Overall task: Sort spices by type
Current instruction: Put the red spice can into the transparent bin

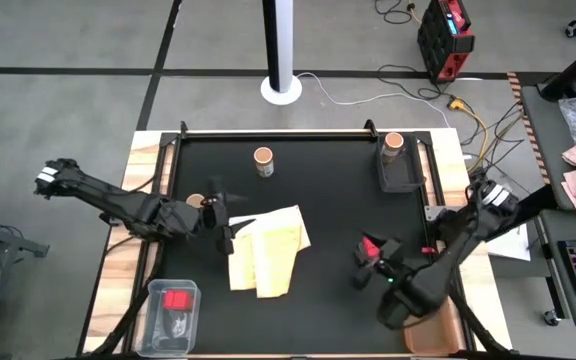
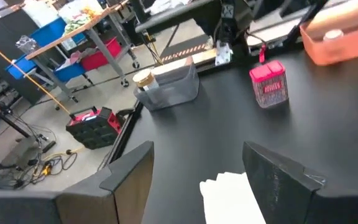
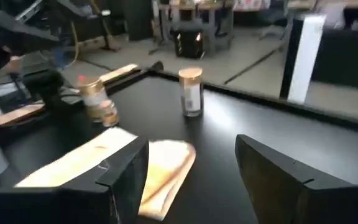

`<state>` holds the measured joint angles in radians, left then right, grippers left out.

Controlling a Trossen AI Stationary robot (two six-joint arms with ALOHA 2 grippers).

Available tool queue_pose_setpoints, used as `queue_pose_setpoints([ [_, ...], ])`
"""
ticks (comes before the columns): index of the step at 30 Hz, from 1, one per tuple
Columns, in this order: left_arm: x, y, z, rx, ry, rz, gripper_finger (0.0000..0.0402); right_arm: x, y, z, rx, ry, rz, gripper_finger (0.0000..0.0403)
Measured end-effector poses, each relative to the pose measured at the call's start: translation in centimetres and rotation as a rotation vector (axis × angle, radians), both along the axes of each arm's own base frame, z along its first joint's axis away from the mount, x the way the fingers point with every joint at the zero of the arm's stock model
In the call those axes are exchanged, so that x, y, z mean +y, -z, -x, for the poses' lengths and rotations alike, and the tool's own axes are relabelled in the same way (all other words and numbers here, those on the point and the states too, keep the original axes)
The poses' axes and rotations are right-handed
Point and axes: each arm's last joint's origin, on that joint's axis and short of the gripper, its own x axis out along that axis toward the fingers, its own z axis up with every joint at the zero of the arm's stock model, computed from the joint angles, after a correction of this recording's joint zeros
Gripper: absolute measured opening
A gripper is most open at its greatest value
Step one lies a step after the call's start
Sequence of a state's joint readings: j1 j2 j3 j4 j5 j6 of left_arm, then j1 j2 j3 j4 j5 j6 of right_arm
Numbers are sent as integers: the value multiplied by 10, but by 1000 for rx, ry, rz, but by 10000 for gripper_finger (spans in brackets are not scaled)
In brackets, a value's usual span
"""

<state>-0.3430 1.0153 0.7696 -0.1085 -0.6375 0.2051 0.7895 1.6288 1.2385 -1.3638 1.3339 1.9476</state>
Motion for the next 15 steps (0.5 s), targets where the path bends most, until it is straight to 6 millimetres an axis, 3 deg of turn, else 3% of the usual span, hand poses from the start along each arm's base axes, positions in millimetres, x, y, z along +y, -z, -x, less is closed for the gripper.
queue_pose_setpoints([
  [5,-3,9,-10,33,-36,-45,230,-14,12,-16,95,90,-20,221],
  [15,-4,11,-20,13,-57,-90,230,-31,9,-22,253,167,-119,220],
])
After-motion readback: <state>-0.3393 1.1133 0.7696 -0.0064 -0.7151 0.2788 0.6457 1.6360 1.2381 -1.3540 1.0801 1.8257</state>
